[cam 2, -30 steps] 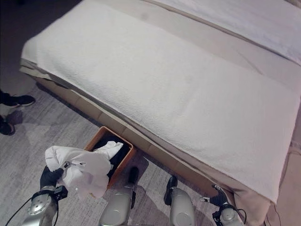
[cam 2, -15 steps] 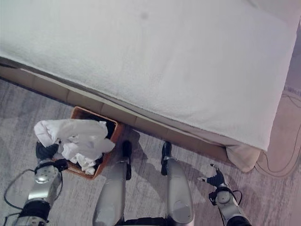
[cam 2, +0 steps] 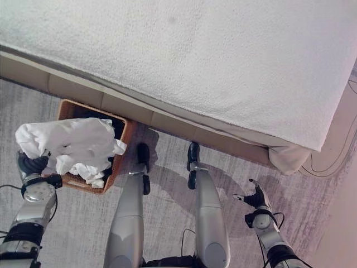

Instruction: Pick up clothes into the bucket

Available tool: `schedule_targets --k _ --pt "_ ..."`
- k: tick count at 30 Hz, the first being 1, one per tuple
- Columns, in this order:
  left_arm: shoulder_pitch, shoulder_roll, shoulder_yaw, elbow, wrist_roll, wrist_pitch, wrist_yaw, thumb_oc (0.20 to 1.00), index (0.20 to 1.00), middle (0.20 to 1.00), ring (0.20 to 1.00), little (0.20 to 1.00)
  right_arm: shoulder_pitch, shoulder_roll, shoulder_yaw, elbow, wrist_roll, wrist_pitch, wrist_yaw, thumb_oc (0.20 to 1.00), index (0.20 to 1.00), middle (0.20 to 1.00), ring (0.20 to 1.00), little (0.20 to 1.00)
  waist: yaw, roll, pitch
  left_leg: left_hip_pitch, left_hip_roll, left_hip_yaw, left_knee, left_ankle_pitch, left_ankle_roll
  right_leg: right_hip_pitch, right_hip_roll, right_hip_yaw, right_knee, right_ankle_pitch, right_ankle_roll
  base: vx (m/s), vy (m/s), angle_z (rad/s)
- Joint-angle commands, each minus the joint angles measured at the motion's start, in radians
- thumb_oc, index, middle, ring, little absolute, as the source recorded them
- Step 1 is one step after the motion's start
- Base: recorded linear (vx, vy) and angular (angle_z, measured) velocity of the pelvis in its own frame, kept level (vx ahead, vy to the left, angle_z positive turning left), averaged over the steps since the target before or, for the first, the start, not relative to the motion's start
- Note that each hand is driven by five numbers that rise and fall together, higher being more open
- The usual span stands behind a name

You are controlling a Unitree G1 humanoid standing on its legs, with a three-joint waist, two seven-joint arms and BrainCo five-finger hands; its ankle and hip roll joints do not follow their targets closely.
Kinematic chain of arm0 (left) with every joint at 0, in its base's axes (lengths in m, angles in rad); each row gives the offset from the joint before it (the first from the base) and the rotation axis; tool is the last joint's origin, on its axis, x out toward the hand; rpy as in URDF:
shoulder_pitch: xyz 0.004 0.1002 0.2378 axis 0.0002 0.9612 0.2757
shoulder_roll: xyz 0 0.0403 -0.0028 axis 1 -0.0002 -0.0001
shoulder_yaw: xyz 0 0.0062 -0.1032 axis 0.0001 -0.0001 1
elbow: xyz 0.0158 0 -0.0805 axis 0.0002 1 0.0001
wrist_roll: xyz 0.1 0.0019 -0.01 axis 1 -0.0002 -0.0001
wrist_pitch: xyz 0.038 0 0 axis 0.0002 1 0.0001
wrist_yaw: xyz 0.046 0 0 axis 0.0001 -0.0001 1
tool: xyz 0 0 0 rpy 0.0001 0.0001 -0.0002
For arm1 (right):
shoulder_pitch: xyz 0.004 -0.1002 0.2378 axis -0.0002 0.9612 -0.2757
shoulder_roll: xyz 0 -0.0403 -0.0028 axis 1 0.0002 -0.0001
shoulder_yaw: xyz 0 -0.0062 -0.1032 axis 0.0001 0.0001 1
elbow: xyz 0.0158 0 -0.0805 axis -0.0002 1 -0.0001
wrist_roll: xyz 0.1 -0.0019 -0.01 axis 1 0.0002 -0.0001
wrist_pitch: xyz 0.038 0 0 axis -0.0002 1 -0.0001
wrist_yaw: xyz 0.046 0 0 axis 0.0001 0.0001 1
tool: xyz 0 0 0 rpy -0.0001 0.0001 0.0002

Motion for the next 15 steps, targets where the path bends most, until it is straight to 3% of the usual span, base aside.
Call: schedule_targets --k 1,2,5,6,7,8,9,15 --pt "0.031 0.062 0.023 0.034 0.029 0.019 0.057 1.0 1.0 1.0 1.0 1.0 0.015 -0.032 0.041 -0.009 0.038 -0.011 -0.036 1.0 1.0 1.0 1.0 1.0 -0.004 -0.042 -0.018 0.006 -0.023 -0.008 0.116 -0.119 0.04 0.063 -0.049 0.033 -0.044 0.013 0.089 -0.07 0.008 -0.08" --pt "0.023 0.063 0.026 0.033 0.029 0.02 0.057 1.0 1.0 1.0 1.0 1.0 0.007 -0.031 0.037 -0.01 0.039 -0.011 -0.036 1.0 1.0 1.0 1.0 1.0 -0.008 -0.044 -0.018 -0.019 -0.026 -0.003 0.106 -0.083 0.043 0.041 -0.053 0.032 -0.057 0.045 0.084 0.01 0.01 -0.08" --pt "0.029 0.052 0.026 0.022 0.04 0.031 0.057 1.0 1.0 1.0 1.0 1.0 0.003 -0.031 0.045 -0.015 0.041 -0.005 -0.034 1.0 1.0 1.0 1.0 1.0 -0.006 -0.046 -0.018 -0.027 -0.025 -0.002 0.11 -0.087 0.046 0.036 -0.056 0.028 -0.055 0.044 0.083 0.0 0.011 0.01" --pt "0.04 0.046 0.021 0.014 0.051 0.037 0.062 1.0 1.0 1.0 1.0 1.0 0.009 -0.032 0.053 -0.016 0.038 -0.003 -0.032 1.0 1.0 1.0 1.0 1.0 -0.001 -0.044 -0.018 -0.001 -0.023 -0.007 0.122 -0.124 0.043 0.059 -0.052 0.029 -0.042 0.014 0.088 0.0 0.024 0.04" --pt "0.031 0.047 0.024 0.013 0.051 0.038 0.062 1.0 1.0 1.0 1.0 1.0 0.0 -0.032 0.049 -0.017 0.038 -0.003 -0.032 1.0 1.0 1.0 1.0 1.0 -0.005 -0.046 -0.018 -0.026 -0.027 -0.001 0.111 -0.088 0.046 0.036 -0.056 0.028 -0.056 0.045 0.083 0.07 0.032 0.01" --pt "0.043 0.037 0.02 0.011 0.053 0.041 0.06 1.0 1.0 1.0 1.0 1.0 0.003 -0.032 0.057 -0.014 0.037 -0.002 -0.031 1.0 1.0 1.0 1.0 1.0 -0.001 -0.042 -0.018 0.005 -0.023 -0.006 0.117 -0.123 0.042 0.064 -0.052 0.029 -0.046 0.014 0.087 -0.08 0.02 -0.03" --pt "0.033 0.038 0.023 0.01 0.053 0.041 0.061 1.0 1.0 1.0 1.0 1.0 -0.006 -0.032 0.053 -0.016 0.037 -0.002 -0.031 1.0 1.0 1.0 1.0 1.0 -0.004 -0.044 -0.018 -0.02 -0.027 -0.001 0.106 -0.086 0.045 0.041 -0.057 0.027 -0.06 0.046 0.082 -0.01 0.029 -0.04" --pt "0.064 -0.015 0.008 -0.014 0.053 0.048 0.023 1.0 1.0 1.0 1.0 1.0 -0.012 -0.035 0.055 -0.019 0.031 0.012 -0.015 1.0 1.0 1.0 1.0 1.0 0.006 -0.026 -0.018 0.041 -0.03 0.01 0.062 -0.071 0.044 0.083 -0.059 0.029 -0.078 0.051 0.079 -0.04 0.023 -0.03"
